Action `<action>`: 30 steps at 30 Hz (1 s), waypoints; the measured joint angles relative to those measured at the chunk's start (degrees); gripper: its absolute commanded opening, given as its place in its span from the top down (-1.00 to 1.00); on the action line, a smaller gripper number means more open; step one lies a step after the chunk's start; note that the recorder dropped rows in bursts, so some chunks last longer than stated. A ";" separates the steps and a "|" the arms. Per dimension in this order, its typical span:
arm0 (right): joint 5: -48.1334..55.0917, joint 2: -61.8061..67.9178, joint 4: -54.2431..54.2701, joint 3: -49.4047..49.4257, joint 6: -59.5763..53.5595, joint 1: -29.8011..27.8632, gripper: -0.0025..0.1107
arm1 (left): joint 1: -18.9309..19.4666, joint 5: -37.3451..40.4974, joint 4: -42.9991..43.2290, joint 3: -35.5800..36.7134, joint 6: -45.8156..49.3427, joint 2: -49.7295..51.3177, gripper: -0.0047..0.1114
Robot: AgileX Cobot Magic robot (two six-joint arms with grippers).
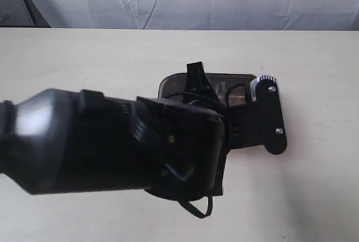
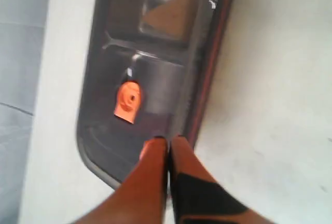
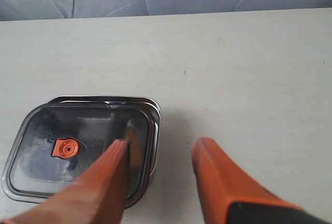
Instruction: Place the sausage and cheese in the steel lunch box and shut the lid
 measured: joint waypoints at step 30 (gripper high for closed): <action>-0.13 0.00 -0.48 0.00 0.00 0.00 0.24 | 26.87 14.69 -67.71 -4.80 42.28 0.18 0.92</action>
